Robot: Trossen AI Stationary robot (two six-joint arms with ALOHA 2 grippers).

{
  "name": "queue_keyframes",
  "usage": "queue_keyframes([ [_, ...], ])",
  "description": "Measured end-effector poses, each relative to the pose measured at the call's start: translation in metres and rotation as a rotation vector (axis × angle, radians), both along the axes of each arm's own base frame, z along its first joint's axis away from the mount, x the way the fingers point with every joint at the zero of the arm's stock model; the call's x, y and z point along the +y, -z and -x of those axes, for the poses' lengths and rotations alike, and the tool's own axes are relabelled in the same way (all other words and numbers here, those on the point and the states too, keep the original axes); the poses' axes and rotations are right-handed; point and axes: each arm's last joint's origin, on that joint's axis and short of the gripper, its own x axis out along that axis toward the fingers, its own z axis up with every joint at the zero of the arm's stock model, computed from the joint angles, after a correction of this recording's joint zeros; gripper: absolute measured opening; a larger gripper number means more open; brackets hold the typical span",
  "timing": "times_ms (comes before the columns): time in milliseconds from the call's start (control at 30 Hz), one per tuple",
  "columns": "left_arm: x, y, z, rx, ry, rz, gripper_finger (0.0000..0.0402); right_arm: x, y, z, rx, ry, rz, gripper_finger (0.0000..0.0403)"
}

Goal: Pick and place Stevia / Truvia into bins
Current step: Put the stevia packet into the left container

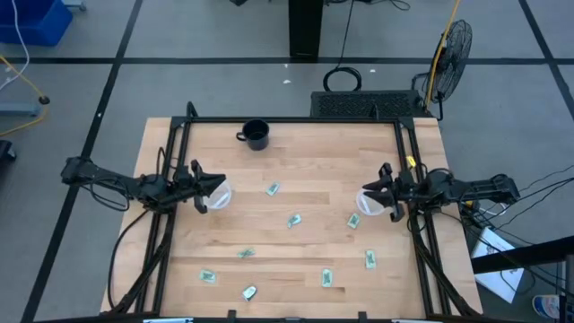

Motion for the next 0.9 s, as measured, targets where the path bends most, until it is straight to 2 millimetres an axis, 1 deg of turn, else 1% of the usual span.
queue_keyframes([
  [233, 0.000, 0.004, 0.000, 0.031, 0.002, 0.010, 0.0037, 0.000, -0.015, 0.004, -0.157, -0.001, -0.017, 0.0084],
  [333, 0.000, 0.002, -0.001, 0.063, -0.005, -0.036, 0.0037, 0.000, -0.015, 0.004, -0.162, 0.022, 0.059, 0.0084],
  [400, 0.001, -0.007, -0.001, 0.120, -0.018, -0.062, 0.0037, 0.000, -0.014, 0.004, -0.154, 0.035, 0.107, 0.0085],
  [533, 0.006, -0.038, -0.005, 0.297, -0.083, -0.076, 0.0037, -0.001, -0.015, 0.002, -0.150, 0.067, 0.174, 0.0085],
  [633, 0.010, -0.055, -0.017, 0.405, -0.128, -0.094, 0.0037, -0.001, -0.022, 0.001, -0.213, 0.113, 0.231, 0.0085],
  [667, 0.011, -0.059, -0.023, 0.434, -0.133, -0.105, 0.0037, -0.001, -0.022, -0.001, -0.201, 0.114, 0.251, 0.0085],
  [700, 0.011, -0.061, -0.030, 0.465, -0.136, -0.120, 0.0037, 0.000, -0.018, -0.004, -0.154, 0.111, 0.274, 0.0085],
  [733, 0.012, -0.061, -0.037, 0.501, -0.143, -0.138, 0.0037, 0.000, -0.023, -0.007, -0.119, 0.108, 0.290, 0.0085],
  [833, 0.016, -0.058, -0.059, 0.615, -0.165, -0.186, 0.0038, 0.001, -0.051, -0.015, -0.057, 0.105, 0.312, 0.0085],
  [900, 0.019, -0.054, -0.073, 0.680, -0.164, -0.188, 0.0040, 0.001, -0.062, -0.027, 0.064, 0.107, 0.290, 0.0084],
])
